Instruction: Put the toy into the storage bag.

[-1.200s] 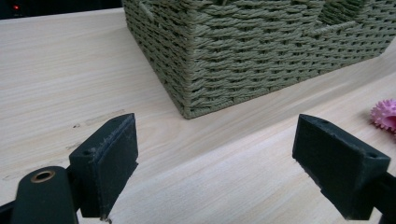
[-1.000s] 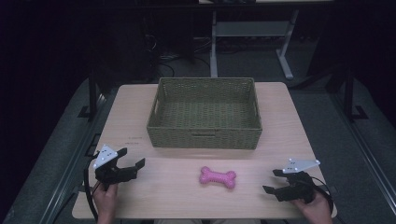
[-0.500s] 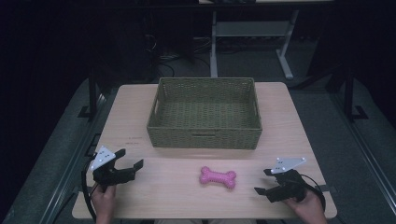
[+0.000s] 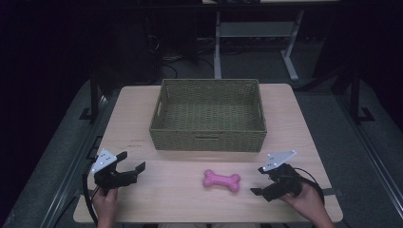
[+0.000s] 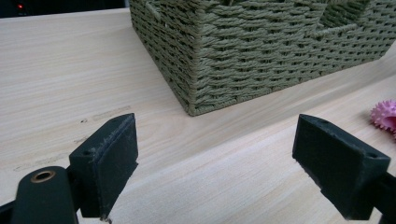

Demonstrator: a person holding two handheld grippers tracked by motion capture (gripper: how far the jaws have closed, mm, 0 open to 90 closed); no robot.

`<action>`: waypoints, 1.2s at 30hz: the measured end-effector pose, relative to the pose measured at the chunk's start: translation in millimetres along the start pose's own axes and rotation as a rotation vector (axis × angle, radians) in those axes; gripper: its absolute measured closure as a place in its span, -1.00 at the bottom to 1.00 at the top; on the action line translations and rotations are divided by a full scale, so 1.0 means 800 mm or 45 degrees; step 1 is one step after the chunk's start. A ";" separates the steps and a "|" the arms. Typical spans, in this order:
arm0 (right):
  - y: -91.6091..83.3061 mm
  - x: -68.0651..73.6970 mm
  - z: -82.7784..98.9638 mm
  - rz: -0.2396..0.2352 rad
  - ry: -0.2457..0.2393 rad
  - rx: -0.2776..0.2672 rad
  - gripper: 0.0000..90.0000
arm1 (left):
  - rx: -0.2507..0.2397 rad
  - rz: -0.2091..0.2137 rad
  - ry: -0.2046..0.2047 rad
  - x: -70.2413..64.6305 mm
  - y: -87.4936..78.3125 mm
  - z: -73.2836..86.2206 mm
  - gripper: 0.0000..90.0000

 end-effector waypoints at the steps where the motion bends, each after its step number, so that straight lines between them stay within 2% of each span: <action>1: -0.001 0.002 -0.004 0.003 -0.014 -0.004 -0.53 | 0.001 -0.002 0.001 0.000 0.000 0.000 -0.70; 4: -0.001 0.004 -0.012 -0.016 -0.024 -0.009 -0.53 | 0.002 -0.006 -0.002 0.001 -0.001 0.001 -0.70; 14: 0.010 0.007 -0.027 -0.067 -0.073 0.042 -0.55 | 0.013 -0.007 0.015 -0.001 0.001 0.000 -0.70; 22: 0.016 0.011 -0.048 -0.105 -0.134 0.070 -0.59 | 0.008 -0.012 0.013 0.000 0.000 0.000 -0.70; 25: 0.023 0.012 -0.059 -0.123 -0.164 0.098 -0.61 | 0.001 -0.008 0.003 0.001 0.000 0.000 -0.70; 29: 0.031 0.015 -0.072 -0.143 -0.203 0.122 -0.62 | 0.007 -0.013 0.017 0.000 0.000 0.000 -0.70; 32: 0.039 0.020 -0.084 -0.179 -0.233 0.134 -0.63 | 0.008 -0.012 0.011 0.000 0.000 0.000 -0.70; 36: 0.046 0.022 -0.090 -0.177 -0.252 0.157 -0.63 | 0.007 -0.012 0.015 0.000 0.000 0.000 -0.70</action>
Point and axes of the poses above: each handheld gripper's, and its own axes: y roughly forward along the jaws, z roughly out of its underside, x roughly to its left, the point moved 5 cm from there along y, roughly forward along the jaws, and after that the axes turned 6 degrees about z, right-handed, at the moved point
